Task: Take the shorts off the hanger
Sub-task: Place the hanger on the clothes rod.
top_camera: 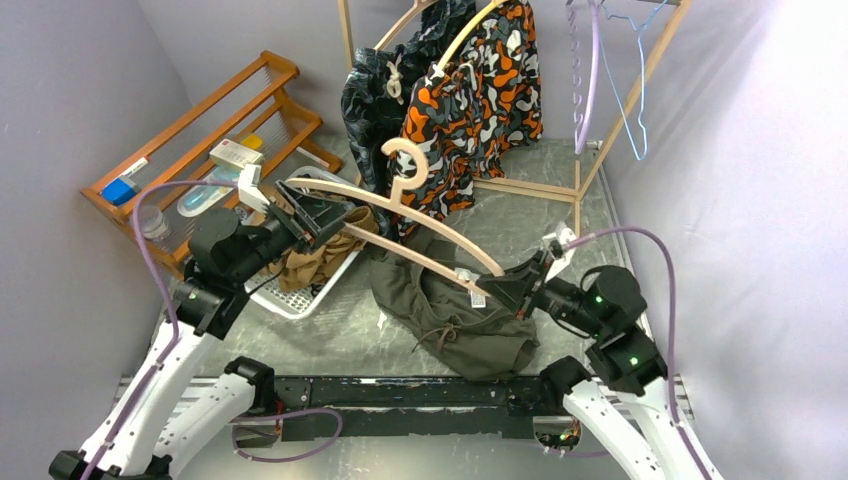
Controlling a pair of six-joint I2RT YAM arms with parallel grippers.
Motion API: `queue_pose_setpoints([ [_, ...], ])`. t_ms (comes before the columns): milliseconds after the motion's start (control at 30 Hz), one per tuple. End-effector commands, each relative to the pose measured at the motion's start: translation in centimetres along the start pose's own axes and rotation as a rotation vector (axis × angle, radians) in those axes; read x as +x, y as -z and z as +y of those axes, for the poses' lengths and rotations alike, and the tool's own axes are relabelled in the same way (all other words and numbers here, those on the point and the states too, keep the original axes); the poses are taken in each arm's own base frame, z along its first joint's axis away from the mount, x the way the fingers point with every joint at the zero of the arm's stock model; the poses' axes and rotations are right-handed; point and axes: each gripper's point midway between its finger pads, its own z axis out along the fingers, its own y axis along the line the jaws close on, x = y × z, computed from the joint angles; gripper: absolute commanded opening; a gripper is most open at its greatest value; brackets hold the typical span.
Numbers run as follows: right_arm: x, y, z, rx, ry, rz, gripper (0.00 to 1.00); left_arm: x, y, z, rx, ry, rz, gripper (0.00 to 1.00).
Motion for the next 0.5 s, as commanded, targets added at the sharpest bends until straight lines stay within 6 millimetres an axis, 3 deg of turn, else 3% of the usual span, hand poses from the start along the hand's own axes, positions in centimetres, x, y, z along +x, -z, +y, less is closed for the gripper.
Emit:
queue_pose_setpoints([
  [0,-1.2,2.7,0.7,0.065,0.028,-0.024,0.0,-0.6,2.5,1.0,-0.097,-0.173,-0.049,0.94],
  [133,-2.4,5.4,0.6,0.164,0.087,-0.085,0.0,-2.3,4.8,-0.2,-0.096,-0.25,-0.172,0.96],
  [233,-4.6,7.7,0.7,0.233,0.134,-0.209,0.0,-3.3,6.1,-0.8,-0.106,-0.283,-0.239,0.96],
  [333,-7.0,9.8,1.2,0.271,0.197,-0.361,0.0,-3.5,6.3,-0.4,-0.136,-0.284,-0.247,0.97],
  [467,-8.9,12.2,0.0,0.403,0.211,-0.471,0.0,-3.2,5.8,0.1,-0.145,-0.263,-0.226,0.96],
])
